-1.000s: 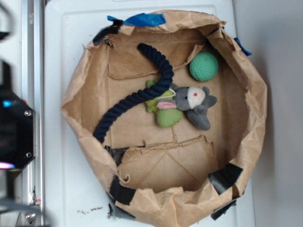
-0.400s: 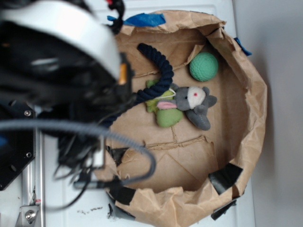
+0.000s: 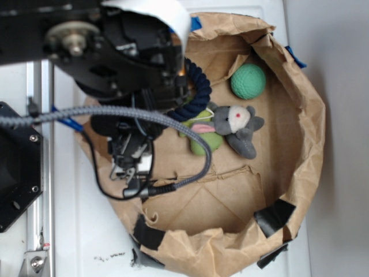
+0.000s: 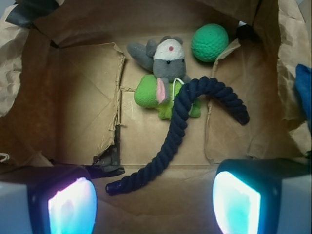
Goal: Grab the blue rope.
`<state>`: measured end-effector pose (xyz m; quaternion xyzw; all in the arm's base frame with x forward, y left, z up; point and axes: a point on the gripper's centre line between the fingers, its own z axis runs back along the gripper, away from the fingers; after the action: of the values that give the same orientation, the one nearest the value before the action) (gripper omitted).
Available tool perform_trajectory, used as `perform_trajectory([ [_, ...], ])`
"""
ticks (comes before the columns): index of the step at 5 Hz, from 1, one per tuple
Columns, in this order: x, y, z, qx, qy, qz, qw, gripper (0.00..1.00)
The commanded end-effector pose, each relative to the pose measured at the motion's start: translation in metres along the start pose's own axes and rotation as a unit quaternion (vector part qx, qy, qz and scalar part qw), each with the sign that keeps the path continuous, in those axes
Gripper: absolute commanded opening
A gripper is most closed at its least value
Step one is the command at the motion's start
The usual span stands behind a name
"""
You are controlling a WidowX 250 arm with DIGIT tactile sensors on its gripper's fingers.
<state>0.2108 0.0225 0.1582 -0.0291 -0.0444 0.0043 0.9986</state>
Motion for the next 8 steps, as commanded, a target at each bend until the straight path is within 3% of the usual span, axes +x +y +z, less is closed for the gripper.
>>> perform_trajectory([
  [1, 0.003, 0.005, 0.008, 0.006, -0.018, 0.006, 1.0, 1.0],
  [2, 0.016, 0.017, -0.02, 0.001, -0.038, 0.009, 0.999, 1.0],
  [4, 0.02, 0.019, -0.071, -0.009, -0.037, -0.034, 0.999, 1.0],
  [7, 0.009, 0.035, -0.117, 0.018, -0.03, -0.033, 0.999, 1.0],
  [8, 0.011, 0.037, -0.127, 0.027, -0.047, 0.014, 0.998, 1.0],
])
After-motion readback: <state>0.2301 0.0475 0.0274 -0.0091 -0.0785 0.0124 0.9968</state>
